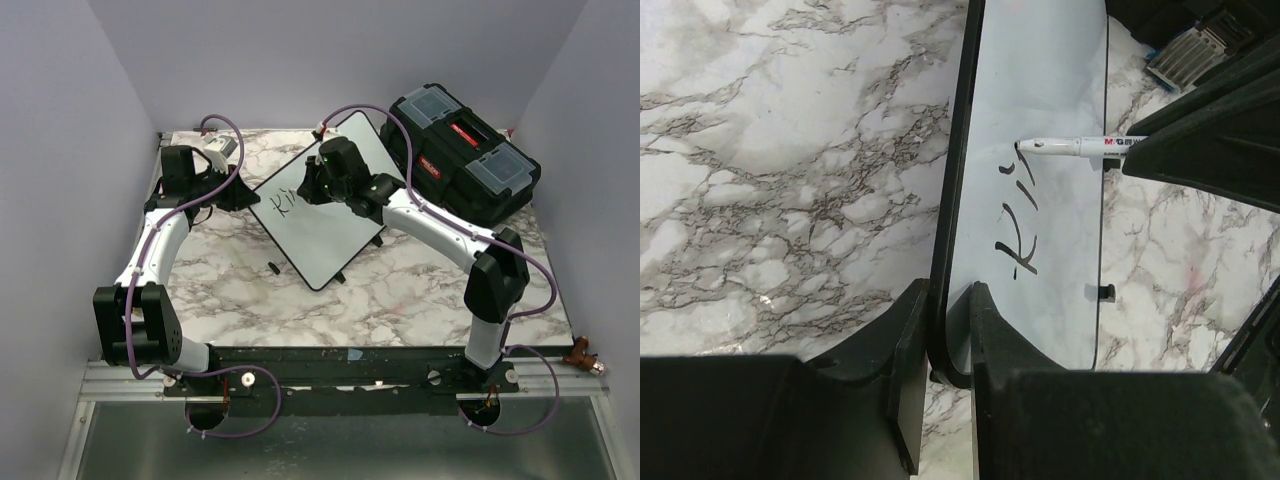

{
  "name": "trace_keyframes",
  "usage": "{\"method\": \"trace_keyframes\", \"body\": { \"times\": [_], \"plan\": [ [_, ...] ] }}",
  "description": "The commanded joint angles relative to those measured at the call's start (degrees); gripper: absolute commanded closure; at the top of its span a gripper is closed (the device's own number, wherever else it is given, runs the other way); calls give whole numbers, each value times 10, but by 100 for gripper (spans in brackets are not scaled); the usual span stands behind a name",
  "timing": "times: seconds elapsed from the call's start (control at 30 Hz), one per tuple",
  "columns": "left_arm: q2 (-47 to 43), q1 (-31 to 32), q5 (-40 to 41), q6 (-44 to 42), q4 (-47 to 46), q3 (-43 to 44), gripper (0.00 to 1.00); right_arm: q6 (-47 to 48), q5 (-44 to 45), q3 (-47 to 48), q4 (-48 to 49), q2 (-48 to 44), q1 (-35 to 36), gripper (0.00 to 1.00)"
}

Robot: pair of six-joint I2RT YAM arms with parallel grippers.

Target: Write a sentence on the whiteboard

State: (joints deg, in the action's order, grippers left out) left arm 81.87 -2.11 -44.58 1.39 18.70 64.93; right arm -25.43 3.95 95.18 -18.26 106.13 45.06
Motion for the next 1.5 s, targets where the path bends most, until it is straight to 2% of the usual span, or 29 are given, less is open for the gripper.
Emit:
{"method": "trace_keyframes", "body": {
  "times": [0.0,0.4,1.0,1.47],
  "plan": [
    [-15,2,22,-60,-17,14,100,9,33,19,-22,20,3,99],
    [-15,2,20,-60,-17,15,100,10,58,8,-27,23,3,99],
    [-13,2,20,-62,-13,19,100,3,17,-59,-19,-19,3,99],
    [-10,2,14,-58,-11,29,100,6,24,-84,-21,-61,3,99]
  ]
}}
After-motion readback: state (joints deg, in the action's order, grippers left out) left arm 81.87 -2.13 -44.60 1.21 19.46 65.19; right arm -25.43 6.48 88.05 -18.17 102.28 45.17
